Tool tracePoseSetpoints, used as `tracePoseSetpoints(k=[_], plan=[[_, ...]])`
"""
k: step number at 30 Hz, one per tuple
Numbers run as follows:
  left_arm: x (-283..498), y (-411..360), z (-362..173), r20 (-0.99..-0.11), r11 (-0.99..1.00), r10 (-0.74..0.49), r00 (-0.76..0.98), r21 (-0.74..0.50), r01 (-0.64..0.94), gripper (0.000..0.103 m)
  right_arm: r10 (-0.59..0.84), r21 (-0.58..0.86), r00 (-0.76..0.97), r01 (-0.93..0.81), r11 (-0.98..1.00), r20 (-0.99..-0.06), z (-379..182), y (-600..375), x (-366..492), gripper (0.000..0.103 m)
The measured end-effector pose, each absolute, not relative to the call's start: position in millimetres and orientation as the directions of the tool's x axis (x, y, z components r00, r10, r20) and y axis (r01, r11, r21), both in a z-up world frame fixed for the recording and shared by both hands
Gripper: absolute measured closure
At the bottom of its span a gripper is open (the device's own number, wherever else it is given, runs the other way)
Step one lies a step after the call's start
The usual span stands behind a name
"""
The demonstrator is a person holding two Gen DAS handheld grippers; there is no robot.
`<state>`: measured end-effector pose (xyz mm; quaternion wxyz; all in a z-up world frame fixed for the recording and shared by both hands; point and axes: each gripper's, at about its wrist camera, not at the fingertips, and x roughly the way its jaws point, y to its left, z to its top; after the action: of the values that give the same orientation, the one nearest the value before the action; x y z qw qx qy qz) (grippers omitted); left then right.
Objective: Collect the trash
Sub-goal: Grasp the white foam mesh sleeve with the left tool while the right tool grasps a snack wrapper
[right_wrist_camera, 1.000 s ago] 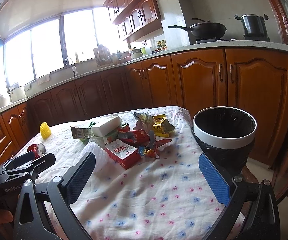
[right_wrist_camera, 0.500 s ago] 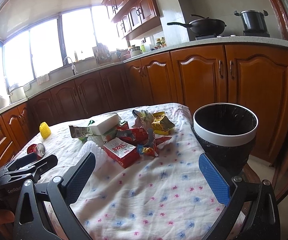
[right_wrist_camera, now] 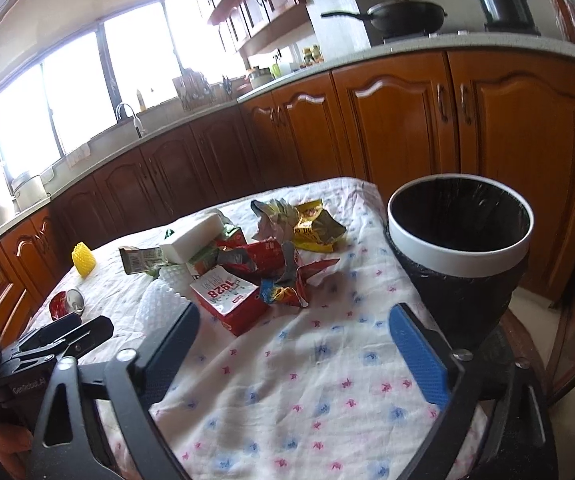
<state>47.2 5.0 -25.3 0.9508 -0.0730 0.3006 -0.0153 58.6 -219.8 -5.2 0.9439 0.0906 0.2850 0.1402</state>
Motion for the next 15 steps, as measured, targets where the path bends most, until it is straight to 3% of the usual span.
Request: tracePoseSetpoints(k=[3,11,14,15], plan=[[58,4,-28,-0.591,0.988,-0.087,0.802,-0.155,-0.007,0.001,0.322,0.263,0.773,-0.207,0.942,-0.547,-10,-220,72,0.030],[87,-4,-38,-0.642,0.989,-0.119,0.757,-0.143,0.035,0.009,0.345,0.304,0.715,-0.191,0.933,-0.608,-22,-216,109,0.046],[98,-5,-43,-0.662,0.987,-0.137,0.737,-0.153,0.045,0.018,0.371,0.339,0.677,-0.187,0.922,-0.636,-29,-216,128,0.055],[102,-6,-45,-0.669,0.987,-0.141,0.729,-0.155,0.048,0.025,0.377,0.346,0.666,-0.186,0.920,-0.644,-32,-215,133,0.059]])
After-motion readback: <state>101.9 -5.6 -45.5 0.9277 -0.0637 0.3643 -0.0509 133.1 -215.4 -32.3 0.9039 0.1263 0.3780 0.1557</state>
